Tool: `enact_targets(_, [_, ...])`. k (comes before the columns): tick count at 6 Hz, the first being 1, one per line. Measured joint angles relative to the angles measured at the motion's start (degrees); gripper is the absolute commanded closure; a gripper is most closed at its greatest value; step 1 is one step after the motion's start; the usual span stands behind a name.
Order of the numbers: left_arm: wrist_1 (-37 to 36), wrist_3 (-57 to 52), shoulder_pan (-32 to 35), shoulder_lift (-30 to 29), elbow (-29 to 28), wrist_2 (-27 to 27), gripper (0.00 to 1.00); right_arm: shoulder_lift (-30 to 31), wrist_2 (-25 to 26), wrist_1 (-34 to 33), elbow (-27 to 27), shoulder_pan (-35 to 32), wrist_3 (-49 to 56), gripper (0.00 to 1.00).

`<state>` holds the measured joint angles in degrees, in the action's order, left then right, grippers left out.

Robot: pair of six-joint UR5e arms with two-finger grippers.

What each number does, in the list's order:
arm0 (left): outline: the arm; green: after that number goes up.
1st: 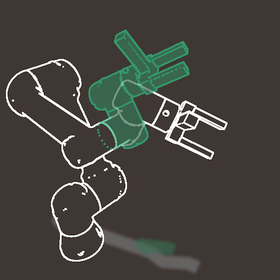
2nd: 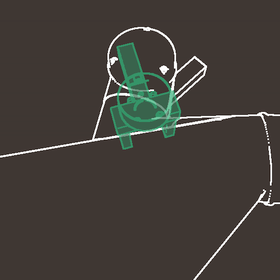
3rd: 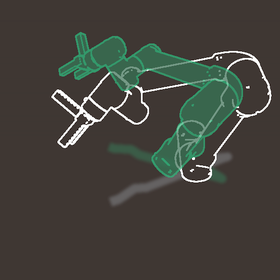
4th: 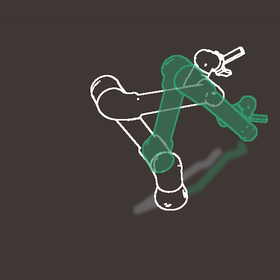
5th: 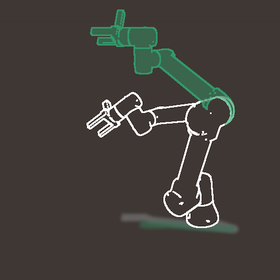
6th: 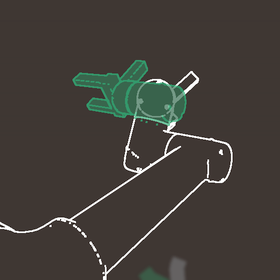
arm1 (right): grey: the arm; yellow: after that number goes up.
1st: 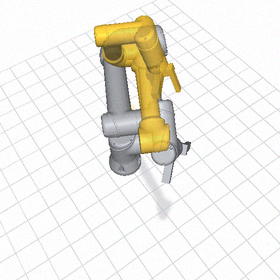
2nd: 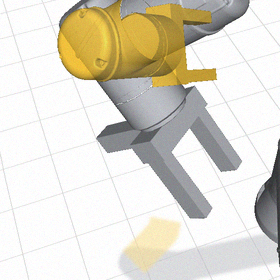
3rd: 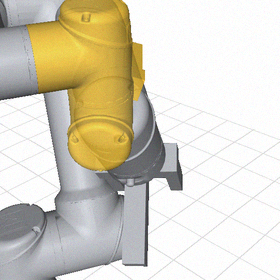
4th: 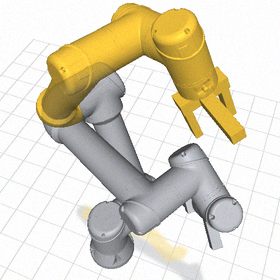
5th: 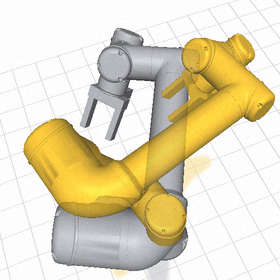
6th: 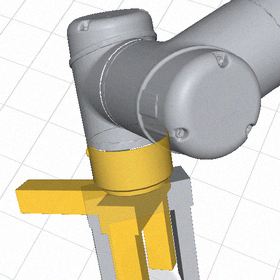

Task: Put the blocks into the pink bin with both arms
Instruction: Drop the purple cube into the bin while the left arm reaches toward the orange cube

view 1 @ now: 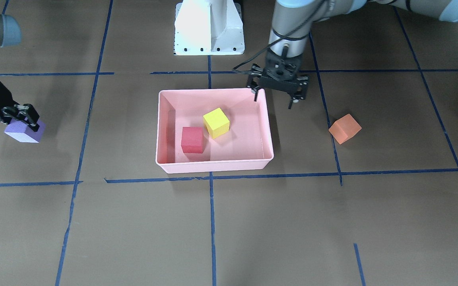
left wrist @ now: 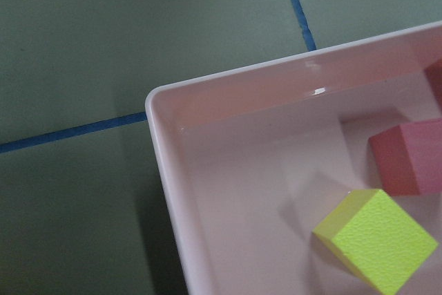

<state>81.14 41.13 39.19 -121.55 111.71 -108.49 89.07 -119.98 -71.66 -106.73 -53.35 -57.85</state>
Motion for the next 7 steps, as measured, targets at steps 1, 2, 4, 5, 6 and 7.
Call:
enact_targets(1, [0.2, -6.4, 3.7, 2.8, 0.0, -3.4, 0.0, -8.4, 0.0, -11.0, -1.3, 0.3, -0.2, 0.66])
enact_targets(2, [0.3, -10.1, 6.3, 5.8, 0.1, -5.0, 0.0, -17.4, 0.2, -22.3, -1.8, 1.5, -0.7, 0.66])
enact_targets(4, [6.7, -12.2, 9.0, 13.7, 0.1, -6.6, 0.0, -30.8, 0.8, -34.9, -1.7, 6.7, -6.5, 0.56])
enact_targets(5, [11.0, -12.0, 9.8, 17.0, 0.0, -6.8, 0.0, -34.9, 2.6, -36.2, -1.5, 11.1, -11.7, 0.01])
enact_targets(6, [13.1, -10.4, 10.2, 18.5, -0.1, -6.9, 0.0, -37.5, 6.5, -36.6, -1.4, 16.2, -15.4, 0.0])
enact_targets(7, [13.8, -7.4, 10.3, 19.1, -0.5, -6.8, 0.0, -39.3, 9.6, -36.6, -1.3, 20.0, -17.5, 0.0])
